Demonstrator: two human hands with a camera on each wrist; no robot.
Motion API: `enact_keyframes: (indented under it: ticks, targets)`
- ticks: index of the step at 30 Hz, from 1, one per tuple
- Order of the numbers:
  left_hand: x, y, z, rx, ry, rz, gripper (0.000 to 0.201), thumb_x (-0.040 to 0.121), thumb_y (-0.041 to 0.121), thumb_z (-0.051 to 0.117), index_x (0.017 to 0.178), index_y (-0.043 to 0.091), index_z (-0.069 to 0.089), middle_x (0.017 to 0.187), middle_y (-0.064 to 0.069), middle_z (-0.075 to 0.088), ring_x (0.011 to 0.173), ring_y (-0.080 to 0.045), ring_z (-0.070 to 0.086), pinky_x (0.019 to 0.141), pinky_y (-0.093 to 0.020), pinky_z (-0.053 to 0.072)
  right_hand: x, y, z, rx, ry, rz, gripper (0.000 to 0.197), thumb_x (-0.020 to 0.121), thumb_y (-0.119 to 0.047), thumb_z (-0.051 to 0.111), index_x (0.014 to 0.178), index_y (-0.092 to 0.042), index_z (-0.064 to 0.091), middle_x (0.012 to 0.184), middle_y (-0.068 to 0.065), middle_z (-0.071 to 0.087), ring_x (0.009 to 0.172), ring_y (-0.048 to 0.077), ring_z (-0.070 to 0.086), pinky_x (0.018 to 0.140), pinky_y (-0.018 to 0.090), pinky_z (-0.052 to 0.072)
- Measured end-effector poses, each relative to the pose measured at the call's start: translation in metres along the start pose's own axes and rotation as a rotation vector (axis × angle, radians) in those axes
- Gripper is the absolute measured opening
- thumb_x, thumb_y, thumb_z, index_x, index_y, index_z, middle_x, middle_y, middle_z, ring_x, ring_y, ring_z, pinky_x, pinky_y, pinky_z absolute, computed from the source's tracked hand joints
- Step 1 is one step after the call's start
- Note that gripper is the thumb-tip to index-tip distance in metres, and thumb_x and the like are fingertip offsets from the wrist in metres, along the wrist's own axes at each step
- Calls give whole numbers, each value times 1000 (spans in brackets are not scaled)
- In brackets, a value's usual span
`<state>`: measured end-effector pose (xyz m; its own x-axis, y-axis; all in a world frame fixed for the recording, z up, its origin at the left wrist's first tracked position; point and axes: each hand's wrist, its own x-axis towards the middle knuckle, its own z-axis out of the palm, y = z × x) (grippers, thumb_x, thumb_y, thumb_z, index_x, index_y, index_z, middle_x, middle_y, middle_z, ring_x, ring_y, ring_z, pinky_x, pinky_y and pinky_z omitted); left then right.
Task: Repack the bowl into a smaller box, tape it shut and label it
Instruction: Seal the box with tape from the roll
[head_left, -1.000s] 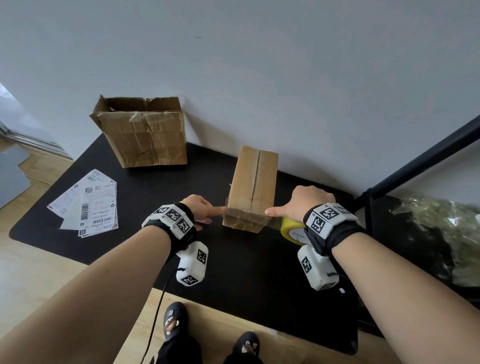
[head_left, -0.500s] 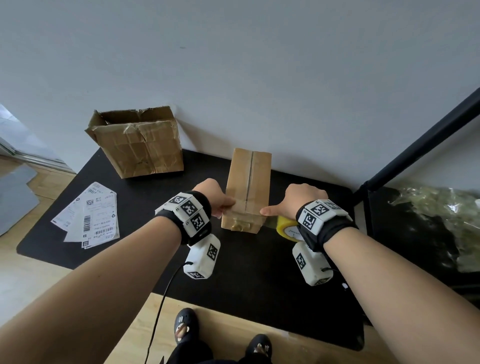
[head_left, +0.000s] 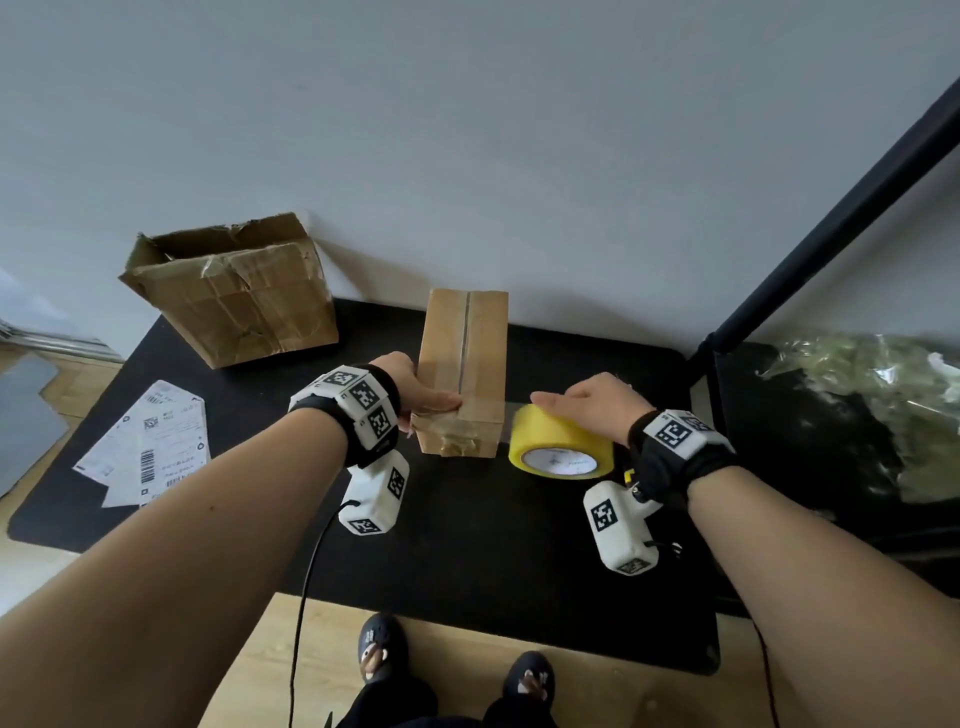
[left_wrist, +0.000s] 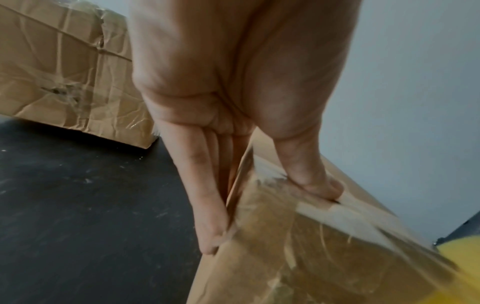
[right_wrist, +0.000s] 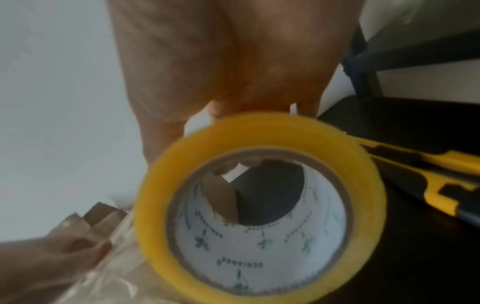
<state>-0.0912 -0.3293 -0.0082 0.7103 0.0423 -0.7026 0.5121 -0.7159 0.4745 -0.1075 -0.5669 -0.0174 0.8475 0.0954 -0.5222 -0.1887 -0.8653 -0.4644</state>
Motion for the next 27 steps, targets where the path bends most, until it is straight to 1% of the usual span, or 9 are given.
enact_keyframes:
  ticks: [4, 6, 10, 14, 15, 18, 22, 24, 27]
  targets:
    - [1, 3, 0, -36, -18, -7, 35, 71, 34, 81, 86, 12, 59, 89, -7, 67, 76, -21, 68, 68, -32, 59, -1, 9, -4, 39, 18, 7, 59, 80, -66, 56, 51, -18, 38, 55, -1, 38, 56, 16, 42, 59, 30, 32]
    - [1, 2, 0, -43, -18, -17, 35, 70, 35, 81, 86, 11, 59, 89, -7, 67, 77, -22, 69, 70, -34, 59, -1, 9, 1, -57, 53, 42, 59, 78, -67, 57, 52, -17, 41, 55, -1, 41, 58, 17, 46, 55, 28, 32]
    - [3, 0, -2, -48, -26, -27, 41, 69, 37, 81, 91, 8, 62, 93, -11, 69, 87, -29, 71, 77, -39, 59, -1, 9, 10, -221, 89, 74, 58, 75, -74, 55, 63, -17, 50, 63, -1, 51, 72, 20, 57, 60, 28, 40]
    - [4, -1, -1, -66, -28, -24, 46, 70, 36, 81, 98, 5, 63, 95, -12, 70, 88, -29, 70, 81, -41, 58, 5, 5, 18, -283, 102, 125, 80, 63, -87, 50, 93, -15, 64, 88, 1, 67, 82, 20, 63, 69, 30, 51]
    - [4, -2, -1, -69, -25, -25, 45, 70, 35, 81, 98, 5, 63, 95, -12, 70, 88, -28, 70, 81, -41, 58, 7, 3, 19, -307, 96, 133, 85, 60, -90, 47, 95, -15, 64, 90, 1, 68, 82, 20, 63, 69, 30, 51]
    - [4, -3, 0, -77, -17, -17, 40, 72, 36, 80, 93, 7, 62, 90, -10, 69, 86, -27, 70, 79, -39, 59, 10, 1, 22, -330, 56, 157, 86, 58, -93, 42, 83, -14, 61, 82, 2, 66, 76, 20, 63, 64, 29, 47]
    - [6, -4, 0, -72, -13, -22, 46, 69, 39, 81, 98, 7, 63, 93, -11, 70, 85, -26, 71, 80, -39, 59, 19, 3, 24, -320, -13, 170, 89, 60, -92, 42, 93, -12, 60, 95, 7, 65, 86, 26, 62, 74, 32, 50]
    - [6, -4, 0, -71, -15, -24, 47, 68, 40, 81, 98, 8, 63, 94, -11, 71, 85, -26, 71, 80, -39, 59, 22, 7, 20, -297, -61, 164, 85, 62, -91, 41, 85, -11, 57, 88, 7, 63, 82, 25, 61, 66, 29, 47]
    - [7, -5, -1, -67, -22, -22, 50, 67, 41, 81, 100, 8, 64, 94, -11, 71, 85, -26, 71, 80, -40, 58, 27, 9, 16, -261, -65, 156, 77, 64, -89, 43, 67, -13, 53, 69, 4, 56, 68, 21, 56, 54, 26, 38]
